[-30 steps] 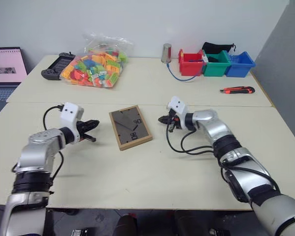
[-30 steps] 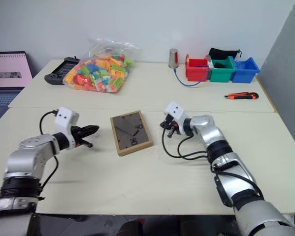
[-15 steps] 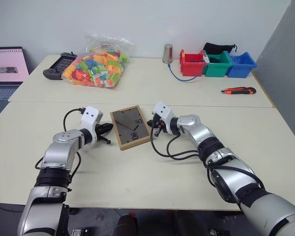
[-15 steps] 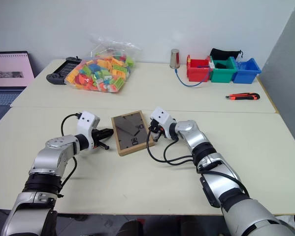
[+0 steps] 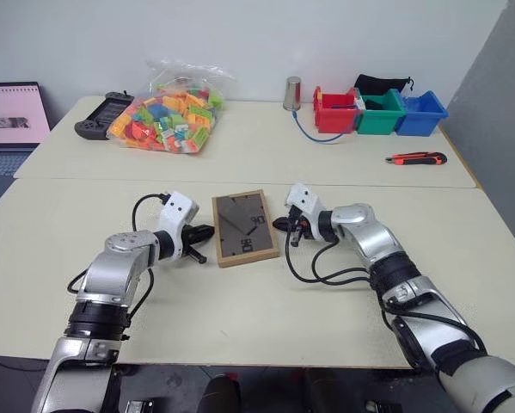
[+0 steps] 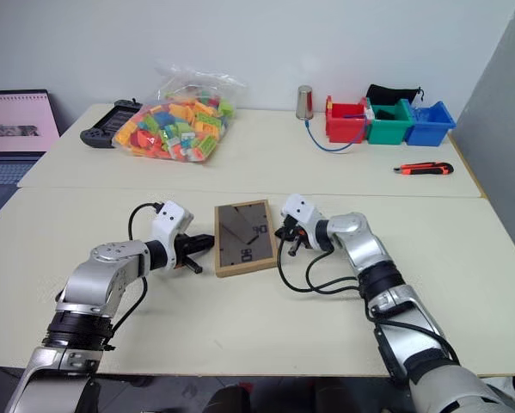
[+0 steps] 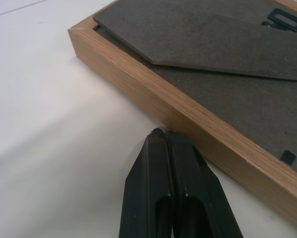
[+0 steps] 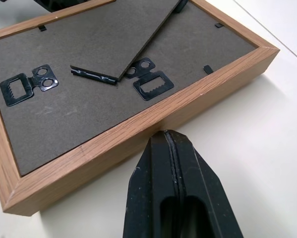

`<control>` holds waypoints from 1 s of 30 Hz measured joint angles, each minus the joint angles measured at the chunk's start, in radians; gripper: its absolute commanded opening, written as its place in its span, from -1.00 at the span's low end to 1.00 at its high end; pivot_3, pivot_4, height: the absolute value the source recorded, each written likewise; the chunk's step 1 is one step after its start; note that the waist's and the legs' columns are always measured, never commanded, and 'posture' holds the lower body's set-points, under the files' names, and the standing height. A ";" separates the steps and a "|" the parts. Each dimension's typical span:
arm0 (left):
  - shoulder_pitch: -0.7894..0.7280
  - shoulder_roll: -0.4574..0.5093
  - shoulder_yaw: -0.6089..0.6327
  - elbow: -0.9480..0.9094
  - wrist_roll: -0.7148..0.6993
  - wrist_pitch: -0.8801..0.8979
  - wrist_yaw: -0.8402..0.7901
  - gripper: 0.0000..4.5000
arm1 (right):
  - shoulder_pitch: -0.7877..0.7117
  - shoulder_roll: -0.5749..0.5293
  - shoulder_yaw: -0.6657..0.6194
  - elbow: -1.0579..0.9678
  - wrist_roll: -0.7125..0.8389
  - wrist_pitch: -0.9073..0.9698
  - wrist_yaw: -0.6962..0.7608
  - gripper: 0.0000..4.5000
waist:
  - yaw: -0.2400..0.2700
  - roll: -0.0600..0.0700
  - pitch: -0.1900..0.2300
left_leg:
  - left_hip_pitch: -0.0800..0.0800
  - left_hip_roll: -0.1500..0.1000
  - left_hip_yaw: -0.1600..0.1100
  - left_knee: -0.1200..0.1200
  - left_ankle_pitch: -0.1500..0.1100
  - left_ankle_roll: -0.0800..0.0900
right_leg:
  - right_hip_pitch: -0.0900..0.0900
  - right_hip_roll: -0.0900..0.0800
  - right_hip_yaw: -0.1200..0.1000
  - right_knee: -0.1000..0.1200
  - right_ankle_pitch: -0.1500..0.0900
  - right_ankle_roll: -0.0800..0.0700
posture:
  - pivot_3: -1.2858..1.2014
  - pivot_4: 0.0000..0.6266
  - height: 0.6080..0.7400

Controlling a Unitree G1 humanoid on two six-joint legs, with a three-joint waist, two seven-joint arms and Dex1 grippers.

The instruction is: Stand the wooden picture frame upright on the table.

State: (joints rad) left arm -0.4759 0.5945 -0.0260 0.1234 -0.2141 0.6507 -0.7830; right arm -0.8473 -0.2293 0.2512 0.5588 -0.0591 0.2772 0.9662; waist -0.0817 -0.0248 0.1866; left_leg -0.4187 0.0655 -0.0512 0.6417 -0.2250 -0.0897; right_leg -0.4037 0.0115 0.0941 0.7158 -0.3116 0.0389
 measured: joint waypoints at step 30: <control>-0.009 0.018 -0.063 -0.041 0.018 0.005 -0.081 -0.99 | 0.165 -0.165 0.051 -0.417 0.094 0.271 0.123 -1.00 | 0.001 0.000 0.000 | 0.000 0.000 0.000 0.001 0.000 0.000 | 0.001 0.001 0.001 -0.001 0.000 0.000 | 0.03 -0.52 1.00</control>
State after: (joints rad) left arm -0.4847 0.6128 -0.0890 0.0825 -0.1956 0.6561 -0.8638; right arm -0.6827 -0.3944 0.3020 0.1423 0.0349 0.5484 1.0893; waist -0.0805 -0.0248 0.1866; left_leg -0.4185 0.0653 -0.0512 0.6425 -0.2251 -0.0895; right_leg -0.4032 0.0121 0.0949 0.7149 -0.3118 0.0391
